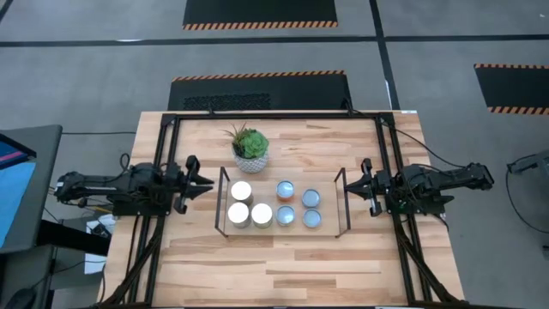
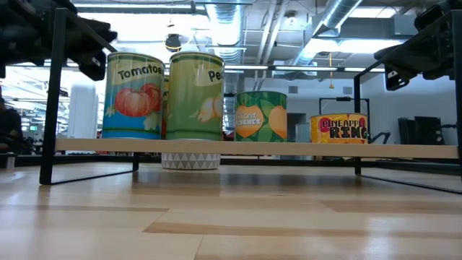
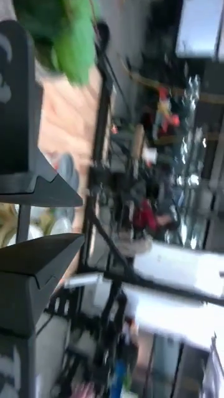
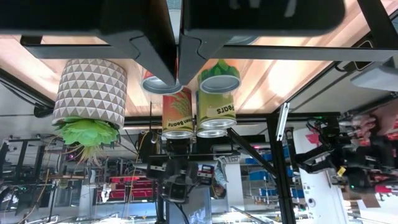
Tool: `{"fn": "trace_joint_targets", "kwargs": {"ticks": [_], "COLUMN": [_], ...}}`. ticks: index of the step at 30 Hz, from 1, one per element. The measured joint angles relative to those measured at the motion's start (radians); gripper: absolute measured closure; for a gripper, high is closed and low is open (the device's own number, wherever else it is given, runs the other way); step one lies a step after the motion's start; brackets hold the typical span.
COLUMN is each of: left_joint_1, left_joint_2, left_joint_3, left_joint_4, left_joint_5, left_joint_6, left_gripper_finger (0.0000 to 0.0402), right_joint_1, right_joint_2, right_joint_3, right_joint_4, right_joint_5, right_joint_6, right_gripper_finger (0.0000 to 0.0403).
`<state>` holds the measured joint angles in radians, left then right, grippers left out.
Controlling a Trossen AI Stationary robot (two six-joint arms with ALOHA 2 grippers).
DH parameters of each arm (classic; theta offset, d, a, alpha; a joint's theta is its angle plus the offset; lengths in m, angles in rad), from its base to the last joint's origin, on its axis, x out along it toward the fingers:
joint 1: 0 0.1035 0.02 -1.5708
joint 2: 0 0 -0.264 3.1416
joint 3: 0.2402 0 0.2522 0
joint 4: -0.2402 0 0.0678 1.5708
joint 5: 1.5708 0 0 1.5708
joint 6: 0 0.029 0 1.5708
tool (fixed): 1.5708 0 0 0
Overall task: Pick and place cans onto a shelf
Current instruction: Return to Home Position
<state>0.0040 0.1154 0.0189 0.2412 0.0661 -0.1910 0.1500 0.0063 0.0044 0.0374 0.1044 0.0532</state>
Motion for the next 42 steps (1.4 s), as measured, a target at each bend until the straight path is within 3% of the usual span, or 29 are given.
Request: {"fn": "trace_joint_targets", "kwargs": {"ticks": [2, 20, 42], "left_joint_1": [-0.001, 0.000, 0.000], "left_joint_2": [0.000, 0.000, 0.000], "left_joint_3": [-0.007, -0.009, -0.011], "left_joint_4": [0.018, -0.077, -0.164], "left_joint_5": [0.040, 0.060, 0.015], "left_joint_6": [0.013, 0.080, 0.087], "left_gripper_finger": [0.0333, 0.0333, 0.0333], "right_joint_1": [0.000, 0.000, 0.000], "right_joint_2": [0.000, 0.000, 0.000], "right_joint_3": [0.000, 0.000, 0.000], "right_joint_4": [0.000, 0.000, 0.000], "right_joint_5": [0.000, 0.000, 0.001], "right_joint_6": [0.000, 0.000, 0.000], "right_gripper_finger": [0.0360, 0.0360, 0.0360]}}
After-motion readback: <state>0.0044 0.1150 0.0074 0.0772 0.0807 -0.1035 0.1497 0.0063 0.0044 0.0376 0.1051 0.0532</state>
